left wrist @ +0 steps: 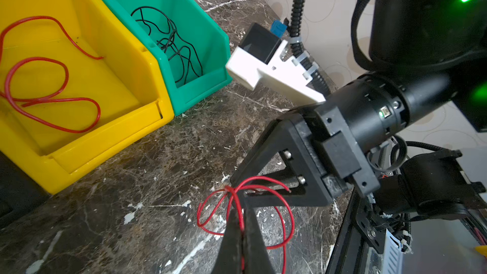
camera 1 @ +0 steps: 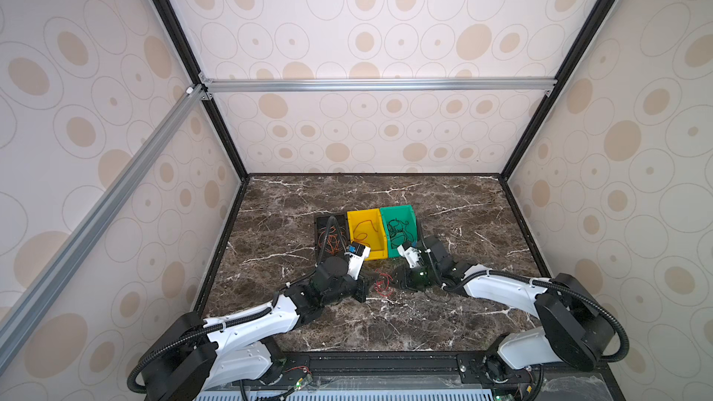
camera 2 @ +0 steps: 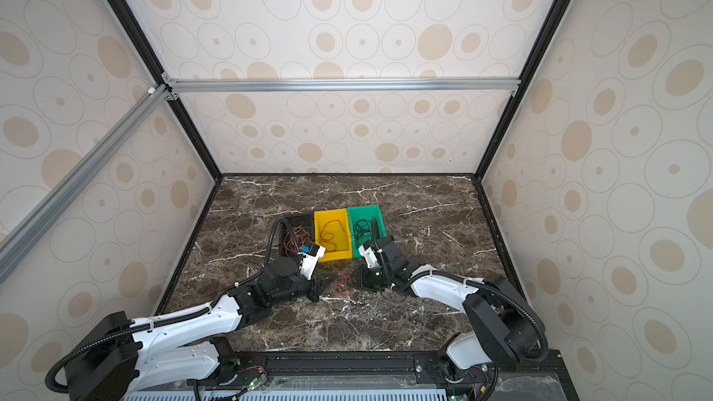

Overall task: Untangle the cables
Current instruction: 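Grasp the red wire with the left gripper while the right gripper grasps another loop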

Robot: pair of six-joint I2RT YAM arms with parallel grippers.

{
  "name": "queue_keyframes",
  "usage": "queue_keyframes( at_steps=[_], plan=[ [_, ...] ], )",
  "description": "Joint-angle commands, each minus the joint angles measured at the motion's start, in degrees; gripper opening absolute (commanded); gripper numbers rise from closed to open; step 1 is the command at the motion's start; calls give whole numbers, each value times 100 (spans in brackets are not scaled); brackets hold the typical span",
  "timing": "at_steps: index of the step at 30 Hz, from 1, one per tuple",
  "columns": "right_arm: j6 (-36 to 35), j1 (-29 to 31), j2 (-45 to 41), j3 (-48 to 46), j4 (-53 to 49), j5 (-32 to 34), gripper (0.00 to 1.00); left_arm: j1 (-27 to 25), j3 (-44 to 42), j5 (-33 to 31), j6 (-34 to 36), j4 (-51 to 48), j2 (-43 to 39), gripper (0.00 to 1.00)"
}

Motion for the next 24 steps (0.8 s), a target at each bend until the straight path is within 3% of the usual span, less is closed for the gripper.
queue_keyframes(
  at_steps=[1, 8, 13, 18, 21, 24],
  plan=[
    [43, 39, -52, -69, 0, 198, 17, -46, 176, -220, 124, 59, -124, 0],
    [-179, 26, -619, -70, -845, 1255, 0, -51, 166, -709, 123, -358, -380, 0],
    [-199, -54, -1359, -262, -1503, 2427, 0, -50, 141, -1129, 158, -776, -613, 0],
    [-190, -181, -2025, -384, -1930, 3028, 0, -40, 174, -1541, 141, -1152, -773, 0],
    [-271, -193, -2193, -426, -1831, 2831, 0, -34, 185, -1579, 141, -1169, -747, 0],
    [-375, -177, -1845, -300, -1692, 1997, 0, -39, 158, -1439, 131, -946, -688, 0]
  ],
)
